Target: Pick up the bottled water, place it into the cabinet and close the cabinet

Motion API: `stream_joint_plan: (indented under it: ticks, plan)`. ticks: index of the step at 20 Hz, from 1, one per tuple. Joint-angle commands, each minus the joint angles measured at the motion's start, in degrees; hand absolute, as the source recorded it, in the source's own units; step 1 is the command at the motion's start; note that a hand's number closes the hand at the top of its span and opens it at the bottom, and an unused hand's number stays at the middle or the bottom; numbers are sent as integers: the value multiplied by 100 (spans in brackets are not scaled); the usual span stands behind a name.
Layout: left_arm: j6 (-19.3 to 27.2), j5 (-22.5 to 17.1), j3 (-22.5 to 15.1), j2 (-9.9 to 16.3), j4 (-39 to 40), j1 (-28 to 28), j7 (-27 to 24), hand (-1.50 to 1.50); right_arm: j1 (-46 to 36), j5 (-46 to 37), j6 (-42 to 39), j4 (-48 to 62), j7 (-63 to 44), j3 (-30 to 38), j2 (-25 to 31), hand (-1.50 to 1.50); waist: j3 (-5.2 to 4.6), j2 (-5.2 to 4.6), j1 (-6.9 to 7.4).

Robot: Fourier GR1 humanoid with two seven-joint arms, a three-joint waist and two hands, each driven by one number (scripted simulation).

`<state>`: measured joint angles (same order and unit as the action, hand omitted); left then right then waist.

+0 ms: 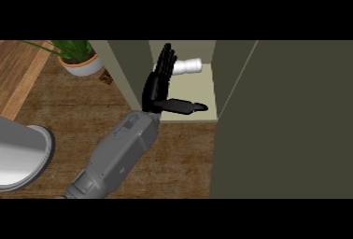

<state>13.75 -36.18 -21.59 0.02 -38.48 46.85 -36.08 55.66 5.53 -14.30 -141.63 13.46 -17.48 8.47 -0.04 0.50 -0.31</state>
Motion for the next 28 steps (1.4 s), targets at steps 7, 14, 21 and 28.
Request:
stream_joint_plan:
  ticks: [7, 14, 21, 28]
  plan:
    - [-15, 150, -993, 175, -2634, -1955, 320, -150, 261, 25, 77, -624, -180, 197, 224, -150, 5, 10, 88]
    - [-288, 35, -1078, 900, -3854, -2966, 648, 150, 254, -414, -593, -697, 112, 4, 906, 150, 2, 3, 49]
    - [-320, -27, -966, 1734, -5098, -4132, 674, -150, 257, -1185, -1107, -531, 282, -526, 1487, 150, -3, 28, 58]
    - [-306, -392, -449, 2373, -6110, -4762, 976, -150, 195, -1501, -1056, -1291, 98, -1100, 1709, 150, -14, 48, 86]
